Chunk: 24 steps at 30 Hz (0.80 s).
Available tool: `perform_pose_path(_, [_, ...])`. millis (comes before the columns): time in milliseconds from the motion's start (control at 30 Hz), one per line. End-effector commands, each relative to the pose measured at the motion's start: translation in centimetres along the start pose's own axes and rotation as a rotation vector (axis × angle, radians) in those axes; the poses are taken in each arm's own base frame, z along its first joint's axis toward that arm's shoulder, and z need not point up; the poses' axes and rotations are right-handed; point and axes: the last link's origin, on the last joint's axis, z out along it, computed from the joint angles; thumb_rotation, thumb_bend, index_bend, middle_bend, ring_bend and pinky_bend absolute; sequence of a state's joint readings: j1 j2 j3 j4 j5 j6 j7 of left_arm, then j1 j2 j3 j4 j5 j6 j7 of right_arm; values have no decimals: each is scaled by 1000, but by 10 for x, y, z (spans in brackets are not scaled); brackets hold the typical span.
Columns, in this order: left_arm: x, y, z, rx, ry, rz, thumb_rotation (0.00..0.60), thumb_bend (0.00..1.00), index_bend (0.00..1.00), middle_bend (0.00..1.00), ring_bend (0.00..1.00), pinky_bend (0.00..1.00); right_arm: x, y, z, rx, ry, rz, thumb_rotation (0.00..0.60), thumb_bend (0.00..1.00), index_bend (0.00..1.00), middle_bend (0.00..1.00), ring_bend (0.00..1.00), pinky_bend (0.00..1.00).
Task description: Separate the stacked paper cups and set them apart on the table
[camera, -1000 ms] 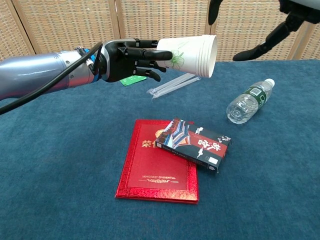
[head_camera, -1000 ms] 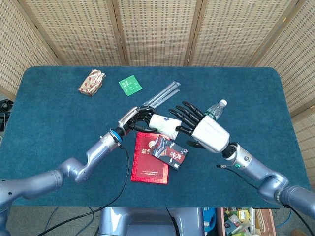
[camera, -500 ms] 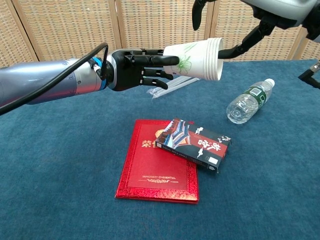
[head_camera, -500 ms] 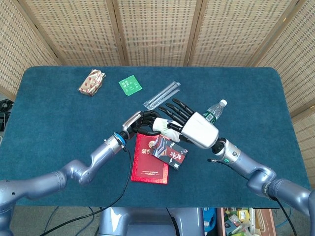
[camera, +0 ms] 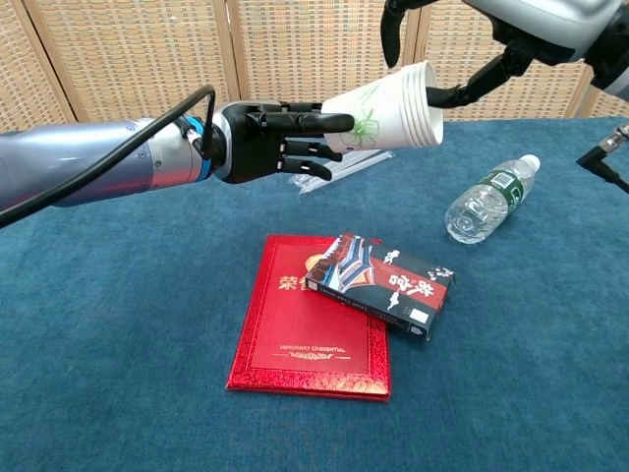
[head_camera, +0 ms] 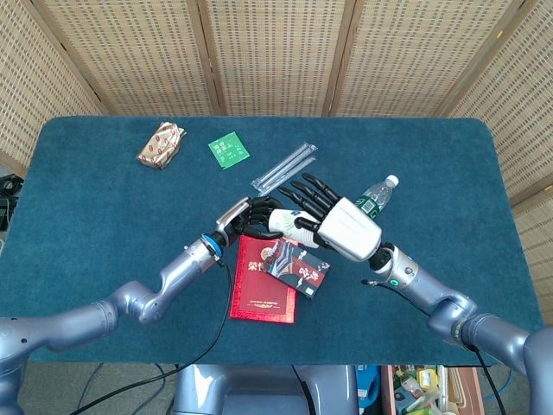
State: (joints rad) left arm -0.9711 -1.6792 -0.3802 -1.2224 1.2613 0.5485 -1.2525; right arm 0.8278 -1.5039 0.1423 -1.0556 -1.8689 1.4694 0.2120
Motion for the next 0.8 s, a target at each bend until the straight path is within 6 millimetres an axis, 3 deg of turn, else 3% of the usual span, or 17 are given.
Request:
perform_pose_path(33, [0,-1,0,5,-1,1,600,310,481,468,483,506,-1,0,0,-3,11,9,600,497,557,0,0,0])
perform_pose_path(800, [-4,-4,2,28,-6,-6,600,309,481,467,483,507,-5,2,-4,-1,70,13,600,517,673,0,0,0])
